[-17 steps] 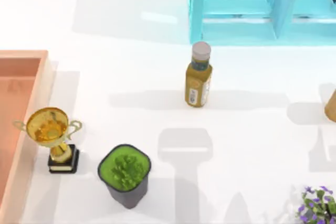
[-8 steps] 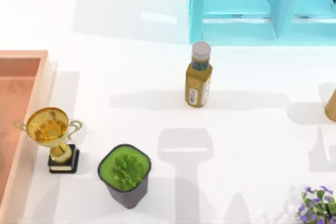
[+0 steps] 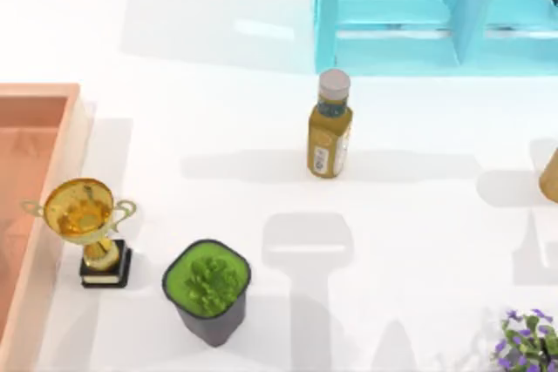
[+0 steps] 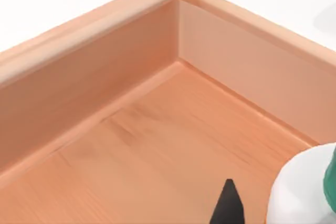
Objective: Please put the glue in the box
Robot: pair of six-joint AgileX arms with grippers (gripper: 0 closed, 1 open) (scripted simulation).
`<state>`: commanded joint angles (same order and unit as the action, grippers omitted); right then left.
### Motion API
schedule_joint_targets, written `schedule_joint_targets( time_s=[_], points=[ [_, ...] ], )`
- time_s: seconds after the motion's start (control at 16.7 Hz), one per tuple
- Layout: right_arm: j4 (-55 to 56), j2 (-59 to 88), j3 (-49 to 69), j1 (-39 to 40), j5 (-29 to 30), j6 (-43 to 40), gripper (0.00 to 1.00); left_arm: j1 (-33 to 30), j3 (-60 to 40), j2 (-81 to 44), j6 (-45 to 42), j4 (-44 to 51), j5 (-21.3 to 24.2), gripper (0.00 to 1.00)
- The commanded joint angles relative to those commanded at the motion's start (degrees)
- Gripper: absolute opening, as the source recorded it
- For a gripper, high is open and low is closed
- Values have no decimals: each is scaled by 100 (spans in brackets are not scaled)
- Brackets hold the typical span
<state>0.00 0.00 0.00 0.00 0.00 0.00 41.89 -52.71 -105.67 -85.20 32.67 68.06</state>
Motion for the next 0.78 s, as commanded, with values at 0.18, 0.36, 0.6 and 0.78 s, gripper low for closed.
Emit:
schedule_joint_targets(
  time_s=[0.18,0.36,0.6,0.78],
  points=[
    [0,0,0,0,0,0,100,0,0,0,0,0,0,68],
    [0,0,0,0,0,0,100,0,0,0,0,0,0,90],
    [0,0,0,0,0,0,100,0,0,0,0,0,0,100],
    [0,0,0,0,0,0,100,0,0,0,0,0,0,100]
  ],
)
